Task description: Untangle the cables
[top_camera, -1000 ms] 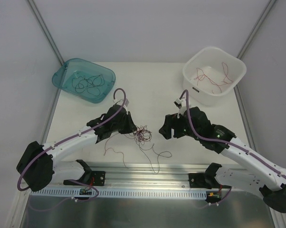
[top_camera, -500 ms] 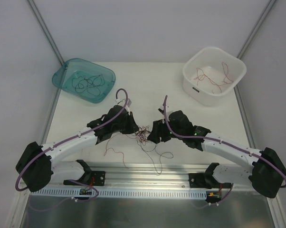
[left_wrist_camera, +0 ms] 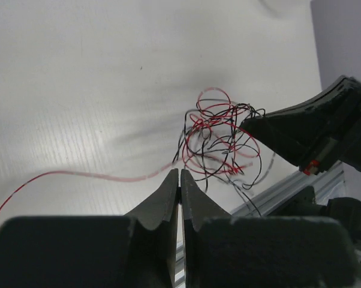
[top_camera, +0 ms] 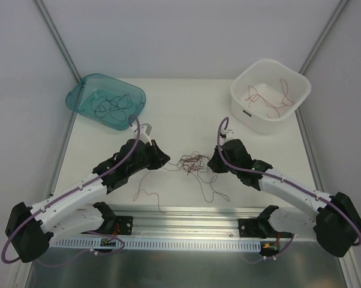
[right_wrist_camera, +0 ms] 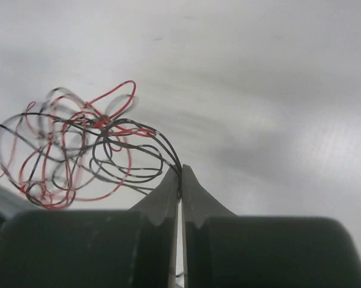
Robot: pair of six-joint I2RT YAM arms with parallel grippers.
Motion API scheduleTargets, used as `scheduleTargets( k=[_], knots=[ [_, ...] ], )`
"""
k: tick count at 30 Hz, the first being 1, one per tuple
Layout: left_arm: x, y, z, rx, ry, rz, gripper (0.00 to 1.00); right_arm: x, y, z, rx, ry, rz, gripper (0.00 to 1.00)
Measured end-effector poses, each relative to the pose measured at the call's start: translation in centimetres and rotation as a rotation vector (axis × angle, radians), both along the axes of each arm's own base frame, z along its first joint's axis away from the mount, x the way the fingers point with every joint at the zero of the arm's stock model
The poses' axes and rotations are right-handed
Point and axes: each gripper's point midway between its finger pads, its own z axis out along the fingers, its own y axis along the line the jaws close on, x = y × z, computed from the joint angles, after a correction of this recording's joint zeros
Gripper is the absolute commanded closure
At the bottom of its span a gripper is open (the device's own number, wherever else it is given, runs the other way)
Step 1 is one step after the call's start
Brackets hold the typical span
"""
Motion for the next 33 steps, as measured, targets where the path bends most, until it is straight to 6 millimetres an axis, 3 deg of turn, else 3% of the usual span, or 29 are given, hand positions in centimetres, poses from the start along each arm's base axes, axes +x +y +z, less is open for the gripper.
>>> scheduleTargets(
  k=[5,9,13,16,21,24,28,31,32,33],
  knots=[
    [0.9,2.3,3.6,-0.088,-0.092,0.086,1.0,1.6,-7.4,-1.7,-0.09,0.041,-0.258,0.99],
    [1.7,3.7,4.6,-0.105,-0.117,0.137,1.0,1.1,-10.3,-3.1,-0.13,0.096,-0.345,0.99],
    [2.7,6.6,2.9,-0.047,-0.068,0.238,1.0,0.7,-12.0,-3.2,-0.163,0.113,-0.386,1.0],
    [3.3,10.3,1.2,0.028,-0.022,0.368,1.0,0.7,-14.5,-3.1,-0.183,0.125,-0.465,0.99],
    [3.6,16.0,0.4,0.166,-0.002,0.561,1.0,0.9,-18.4,-1.8,-0.149,0.113,-0.605,0.99],
    [3.7,18.3,0.2,0.216,0.006,0.64,0.98,0.6,-18.6,-0.7,-0.114,0.093,-0.6,0.99],
    [3.3,18.6,-1.0,0.258,0.051,0.628,0.81,0.6,-16.8,1.5,-0.042,0.069,-0.504,0.99],
    [3.1,16.8,-2.5,0.257,0.115,0.517,0.63,0.7,-15.1,3.3,0.013,0.047,-0.416,0.99],
    [2.9,15.9,-3.0,0.246,0.14,0.469,0.46,0.7,-14.5,3.8,0.025,0.039,-0.388,0.99],
    [2.7,14.9,-3.3,0.234,0.158,0.411,0.38,0.7,-13.8,4.3,0.032,0.032,-0.355,0.99]
  ],
)
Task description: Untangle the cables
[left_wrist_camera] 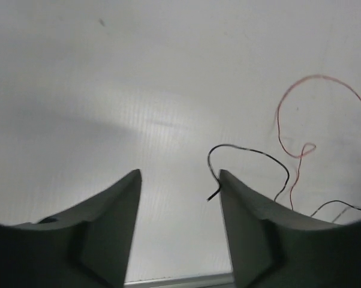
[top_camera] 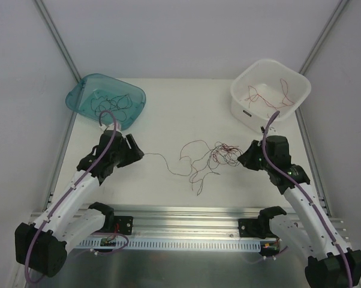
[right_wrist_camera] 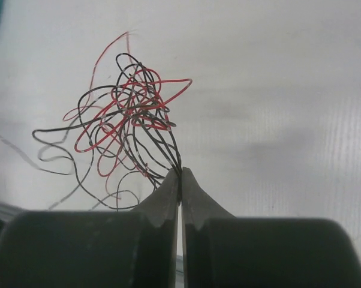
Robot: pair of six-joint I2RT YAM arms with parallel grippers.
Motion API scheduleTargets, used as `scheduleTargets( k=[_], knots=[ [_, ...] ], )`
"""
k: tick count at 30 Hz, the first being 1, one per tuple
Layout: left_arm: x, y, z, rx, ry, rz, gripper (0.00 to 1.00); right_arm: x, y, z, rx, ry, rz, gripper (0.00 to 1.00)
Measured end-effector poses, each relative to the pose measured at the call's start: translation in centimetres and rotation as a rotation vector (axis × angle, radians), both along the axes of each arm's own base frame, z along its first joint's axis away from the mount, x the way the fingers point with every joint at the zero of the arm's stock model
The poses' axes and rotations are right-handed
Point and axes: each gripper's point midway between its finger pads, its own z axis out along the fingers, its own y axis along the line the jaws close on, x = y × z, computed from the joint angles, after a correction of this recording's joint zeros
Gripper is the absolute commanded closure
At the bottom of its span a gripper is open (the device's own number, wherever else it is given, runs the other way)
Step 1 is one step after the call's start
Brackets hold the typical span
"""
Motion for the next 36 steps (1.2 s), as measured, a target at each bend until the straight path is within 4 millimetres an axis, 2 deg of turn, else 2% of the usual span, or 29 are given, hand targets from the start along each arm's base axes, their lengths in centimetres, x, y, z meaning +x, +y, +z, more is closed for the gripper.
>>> scheduleTargets(
  k=[2,5,8,11,15,20,24,33,36],
  knots=[
    [-0.4,-2.4,0.0,-0.055,0.012,-0.102,0.22,-0.3,1.4,0.8,0.007,-0.012,0.069,0.99],
    [-1.3,-5.9,0.9,-0.111,-0.003,-0.255,0.16,-0.7,3.1,1.2,-0.001,-0.017,0.15,0.99],
    [-2.4,-9.8,2.4,-0.152,-0.033,-0.416,0.16,-1.6,5.0,1.0,-0.021,-0.014,0.248,0.99],
    [-3.0,-13.0,3.7,-0.168,-0.065,-0.539,0.21,-2.6,6.4,0.5,-0.041,-0.005,0.329,0.99],
    [-3.3,-16.3,3.9,-0.171,-0.076,-0.634,0.26,-3.6,8.2,0.3,-0.052,-0.014,0.429,0.99],
    [-3.5,-19.0,2.7,-0.151,-0.047,-0.704,0.35,-4.5,10.4,0.6,-0.045,-0.045,0.53,0.99],
    [-3.5,-20.4,2.0,-0.141,-0.032,-0.737,0.41,-5.1,11.5,0.8,-0.038,-0.067,0.582,0.99],
    [-4.3,-21.9,1.2,-0.128,-0.03,-0.796,0.55,-5.3,12.7,1.4,-0.03,-0.09,0.62,0.99],
    [-4.4,-22.1,0.9,-0.123,-0.022,-0.801,0.66,-5.4,12.9,1.5,-0.027,-0.095,0.626,0.99]
  ],
)
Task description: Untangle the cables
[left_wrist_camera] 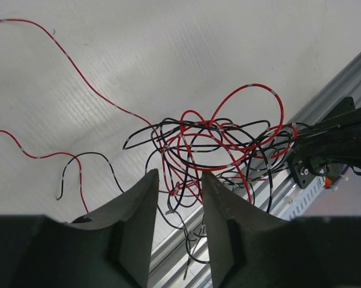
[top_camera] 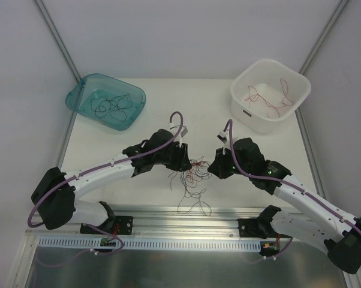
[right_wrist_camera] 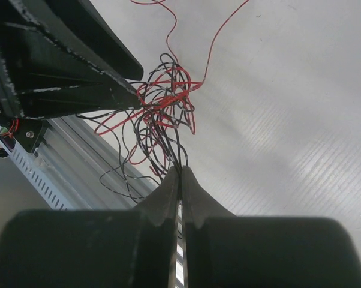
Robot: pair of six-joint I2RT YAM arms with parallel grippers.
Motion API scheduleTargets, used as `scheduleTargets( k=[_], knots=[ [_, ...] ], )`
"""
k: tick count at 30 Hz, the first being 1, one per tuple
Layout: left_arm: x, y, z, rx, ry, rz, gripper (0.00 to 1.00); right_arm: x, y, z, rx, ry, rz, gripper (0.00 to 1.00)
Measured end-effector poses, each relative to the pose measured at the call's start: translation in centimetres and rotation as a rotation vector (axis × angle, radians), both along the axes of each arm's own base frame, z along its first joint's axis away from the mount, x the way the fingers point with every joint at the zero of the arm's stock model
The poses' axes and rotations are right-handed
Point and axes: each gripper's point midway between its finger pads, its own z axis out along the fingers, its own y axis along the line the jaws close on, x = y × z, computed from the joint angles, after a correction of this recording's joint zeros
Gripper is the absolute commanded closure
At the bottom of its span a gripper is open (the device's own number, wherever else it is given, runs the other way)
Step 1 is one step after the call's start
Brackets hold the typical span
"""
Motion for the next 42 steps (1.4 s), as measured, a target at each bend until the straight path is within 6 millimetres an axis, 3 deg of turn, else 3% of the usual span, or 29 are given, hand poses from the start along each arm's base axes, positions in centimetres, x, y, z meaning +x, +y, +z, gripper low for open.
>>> scheduleTargets(
  k=[4,6,13,21,25,32,37,39,42],
  knots=[
    [0.0,-0.1,-0.6,0.013,0.011,-0.001,0.92,-0.1,0.2,0.1,0.004,-0.005,0.008,1.0],
    [0.0,-0.1,-0.9,0.017,0.015,-0.002,1.0,-0.1,0.2,0.1,0.002,-0.006,0.007,0.99],
    [0.2,0.3,-0.3,0.014,-0.008,0.013,1.0,1.0,-1.4,-0.7,-0.075,-0.037,-0.074,0.99],
    [0.6,1.9,5.0,-0.079,-0.142,0.083,1.0,2.6,-4.3,-3.2,-0.199,-0.022,-0.206,0.99],
    [0.6,2.2,5.8,-0.097,-0.155,0.102,1.0,2.5,-4.3,-3.8,-0.207,-0.003,-0.206,0.99],
    [0.3,2.1,3.9,-0.072,-0.089,0.115,0.99,2.2,-3.4,-3.6,-0.162,0.015,-0.188,0.99],
    [-0.2,1.4,1.7,-0.058,-0.01,0.096,0.93,1.7,-2.7,-3.2,-0.121,0.029,-0.163,0.99],
    [-0.5,1.0,0.9,-0.061,0.022,0.091,0.85,1.7,-2.4,-2.9,-0.102,0.028,-0.154,0.99],
    [-0.7,0.6,-0.1,-0.064,0.06,0.088,0.84,1.6,-1.9,-2.6,-0.082,0.026,-0.145,0.99]
  ],
)
